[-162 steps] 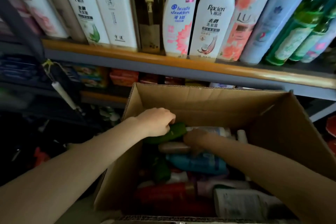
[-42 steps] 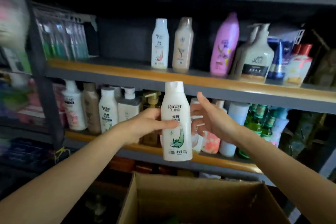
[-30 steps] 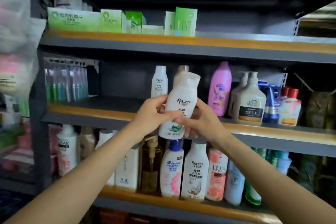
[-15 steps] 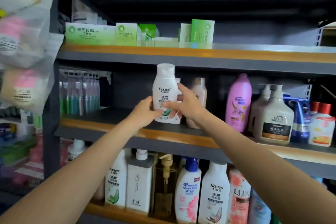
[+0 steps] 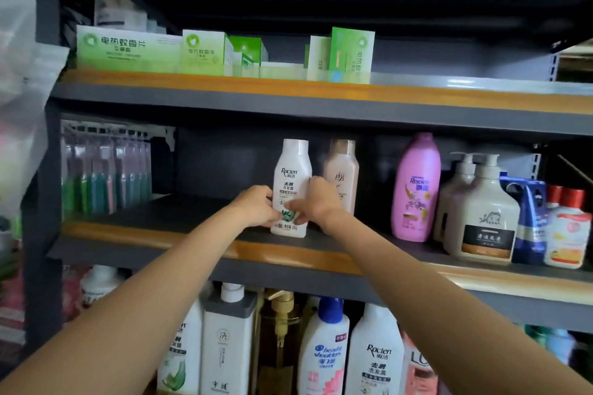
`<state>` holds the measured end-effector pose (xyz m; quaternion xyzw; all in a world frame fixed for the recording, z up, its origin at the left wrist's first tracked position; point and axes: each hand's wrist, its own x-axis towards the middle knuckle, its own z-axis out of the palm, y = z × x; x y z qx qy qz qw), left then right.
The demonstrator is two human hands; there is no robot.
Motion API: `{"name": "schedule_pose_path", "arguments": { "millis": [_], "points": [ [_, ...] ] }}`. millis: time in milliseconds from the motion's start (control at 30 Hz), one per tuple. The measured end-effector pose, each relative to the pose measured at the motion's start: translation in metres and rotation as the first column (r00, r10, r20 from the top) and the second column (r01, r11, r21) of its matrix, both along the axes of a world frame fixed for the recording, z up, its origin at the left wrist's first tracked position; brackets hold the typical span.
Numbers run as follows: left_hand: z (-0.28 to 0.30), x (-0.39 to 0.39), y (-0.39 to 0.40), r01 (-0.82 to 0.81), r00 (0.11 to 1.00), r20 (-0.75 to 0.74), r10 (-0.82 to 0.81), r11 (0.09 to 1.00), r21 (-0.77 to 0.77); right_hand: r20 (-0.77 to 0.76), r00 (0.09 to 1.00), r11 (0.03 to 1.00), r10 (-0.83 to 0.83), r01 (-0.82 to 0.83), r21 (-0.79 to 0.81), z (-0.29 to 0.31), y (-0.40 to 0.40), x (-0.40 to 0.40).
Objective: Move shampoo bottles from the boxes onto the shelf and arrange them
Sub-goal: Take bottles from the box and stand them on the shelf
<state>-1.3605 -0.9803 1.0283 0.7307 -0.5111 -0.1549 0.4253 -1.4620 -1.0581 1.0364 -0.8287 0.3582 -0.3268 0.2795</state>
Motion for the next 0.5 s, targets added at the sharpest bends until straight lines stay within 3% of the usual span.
{"name": "schedule_pose_path", "arguments": {
  "millis": [167, 300, 500],
  "points": [
    [0.001, -0.005, -0.014, -0.056, 0.989, 0.140, 0.047, 0.997, 0.060, -0.160, 0.975, 0.966, -0.151, 0.111, -0.234, -0.004, -0.014, 0.007],
    [-0.001, -0.010, -0.019, -0.069, 0.973, 0.226, 0.045, 0.993, 0.099, -0.229, 0.957, 0.961, -0.176, 0.117, -0.249, 0.001, -0.024, 0.012],
    [0.000, -0.012, -0.018, -0.065, 0.974, 0.224, 0.044, 0.994, 0.086, -0.278, 0.932, 0.943, -0.232, 0.146, -0.298, 0.006, -0.014, 0.008]
  ]
}}
